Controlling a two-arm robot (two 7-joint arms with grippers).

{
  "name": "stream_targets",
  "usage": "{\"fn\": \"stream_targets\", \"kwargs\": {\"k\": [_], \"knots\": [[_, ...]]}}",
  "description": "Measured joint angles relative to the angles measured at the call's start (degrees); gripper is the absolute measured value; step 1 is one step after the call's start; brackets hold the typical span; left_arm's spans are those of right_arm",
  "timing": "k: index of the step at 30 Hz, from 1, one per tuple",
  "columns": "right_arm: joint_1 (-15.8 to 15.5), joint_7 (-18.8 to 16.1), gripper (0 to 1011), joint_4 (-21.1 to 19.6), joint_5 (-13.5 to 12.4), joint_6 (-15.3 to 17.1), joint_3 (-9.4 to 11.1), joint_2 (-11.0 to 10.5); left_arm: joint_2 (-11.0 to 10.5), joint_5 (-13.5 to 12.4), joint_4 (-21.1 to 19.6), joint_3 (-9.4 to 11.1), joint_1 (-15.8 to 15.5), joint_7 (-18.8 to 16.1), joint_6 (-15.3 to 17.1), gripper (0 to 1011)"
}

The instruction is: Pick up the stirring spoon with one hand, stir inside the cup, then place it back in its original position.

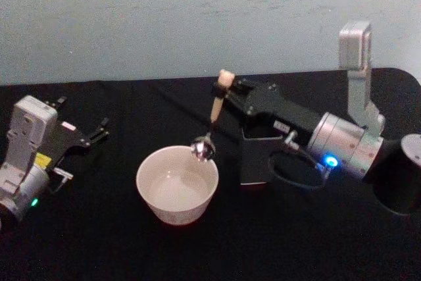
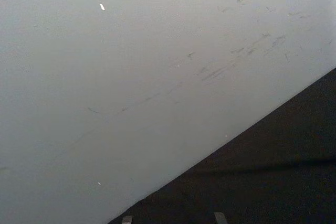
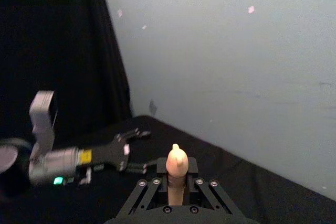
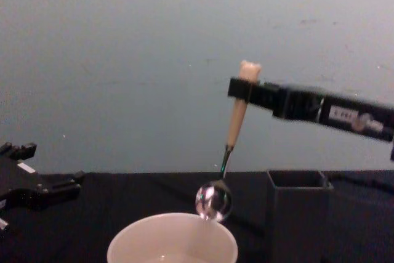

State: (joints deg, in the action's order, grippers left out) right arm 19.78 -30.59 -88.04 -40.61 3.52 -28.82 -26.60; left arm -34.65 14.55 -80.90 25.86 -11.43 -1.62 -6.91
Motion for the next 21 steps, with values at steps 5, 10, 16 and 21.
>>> {"fn": "stream_targets", "kwargs": {"k": [5, 10, 16, 21], "knots": [[-0.6, -1.7, 204, 0.7, 3.6, -2.6, -2.1, -0.6, 0.0, 0.0, 0.0, 0.0, 0.0, 0.0, 0.0, 1001], [-1.0, -3.0, 204, 1.2, 5.7, -3.9, -3.3, -0.6, 0.0, 0.0, 0.0, 0.0, 0.0, 0.0, 0.0, 1001], [-1.4, -4.2, 204, 1.6, 7.8, -4.6, -4.4, -0.3, 0.0, 0.0, 0.0, 0.0, 0.0, 0.0, 0.0, 1001], [-1.6, -5.4, 204, 1.6, 9.0, -4.8, -5.5, 0.1, 0.0, 0.0, 0.0, 0.0, 0.0, 0.0, 0.0, 1002]]}}
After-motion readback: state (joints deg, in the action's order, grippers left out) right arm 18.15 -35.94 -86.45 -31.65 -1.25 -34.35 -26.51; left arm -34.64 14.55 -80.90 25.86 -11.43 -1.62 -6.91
